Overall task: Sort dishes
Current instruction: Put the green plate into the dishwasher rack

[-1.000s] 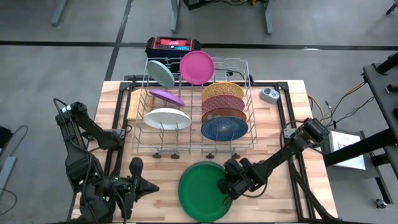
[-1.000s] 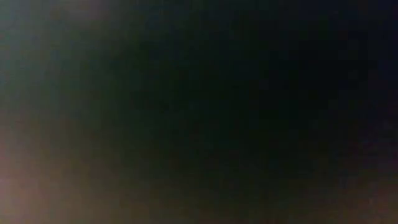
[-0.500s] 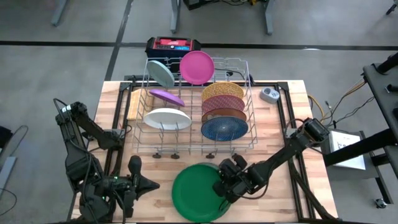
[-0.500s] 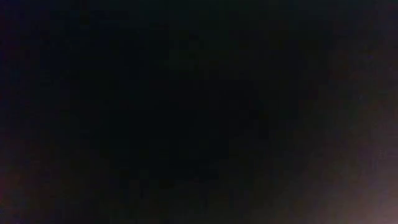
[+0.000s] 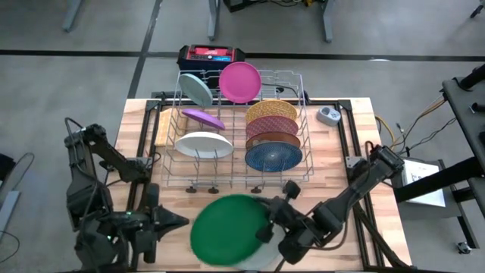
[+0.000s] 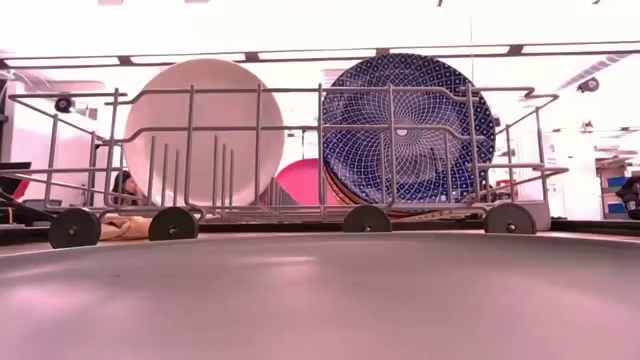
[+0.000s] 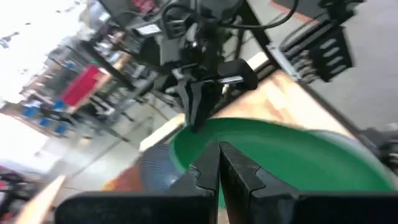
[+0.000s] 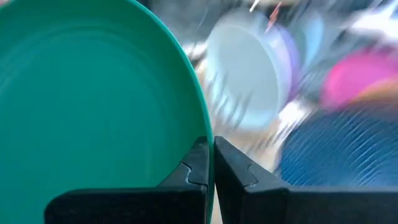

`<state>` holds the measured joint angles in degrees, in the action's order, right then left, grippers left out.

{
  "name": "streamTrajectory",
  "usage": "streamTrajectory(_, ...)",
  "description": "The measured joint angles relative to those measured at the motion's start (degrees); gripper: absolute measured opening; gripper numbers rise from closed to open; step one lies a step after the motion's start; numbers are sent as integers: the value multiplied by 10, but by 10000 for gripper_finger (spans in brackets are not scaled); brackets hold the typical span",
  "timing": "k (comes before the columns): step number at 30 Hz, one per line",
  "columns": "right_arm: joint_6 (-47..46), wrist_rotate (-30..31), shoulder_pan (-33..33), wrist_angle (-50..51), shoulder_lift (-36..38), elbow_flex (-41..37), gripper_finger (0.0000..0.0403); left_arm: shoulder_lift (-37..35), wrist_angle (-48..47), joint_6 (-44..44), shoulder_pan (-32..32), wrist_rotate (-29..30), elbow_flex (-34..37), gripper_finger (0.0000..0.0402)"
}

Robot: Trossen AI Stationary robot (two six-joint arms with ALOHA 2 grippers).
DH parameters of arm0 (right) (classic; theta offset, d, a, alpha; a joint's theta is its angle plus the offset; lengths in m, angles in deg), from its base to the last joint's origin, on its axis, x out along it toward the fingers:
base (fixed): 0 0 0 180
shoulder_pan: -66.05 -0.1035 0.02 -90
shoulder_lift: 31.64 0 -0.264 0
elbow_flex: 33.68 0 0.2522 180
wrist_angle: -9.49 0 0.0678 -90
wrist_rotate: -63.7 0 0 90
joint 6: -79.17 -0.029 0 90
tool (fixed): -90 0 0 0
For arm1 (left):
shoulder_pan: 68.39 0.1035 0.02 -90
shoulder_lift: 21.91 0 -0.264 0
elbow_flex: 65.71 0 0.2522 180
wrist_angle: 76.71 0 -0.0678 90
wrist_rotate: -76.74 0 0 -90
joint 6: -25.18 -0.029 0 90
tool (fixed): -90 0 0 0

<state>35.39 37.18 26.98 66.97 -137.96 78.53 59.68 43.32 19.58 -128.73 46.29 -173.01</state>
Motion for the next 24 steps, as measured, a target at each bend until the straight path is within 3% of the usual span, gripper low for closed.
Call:
streamTrajectory(6, 162, 217, 14, -19, 0, 48, 0, -7, -52, -30, -8, 45, -52, 0)
streamTrajectory(8, 205, 261, 29, -30, 0, 57, 0, -12, -77, -28, -8, 46, -69, 0)
streamTrajectory(15, 268, 265, 104, -31, -3, 59, 0, -39, -111, -34, -8, 46, -96, 0)
streamTrajectory(24, 295, 245, 147, -41, -7, 56, 0, -92, -143, -24, -8, 46, -95, 0)
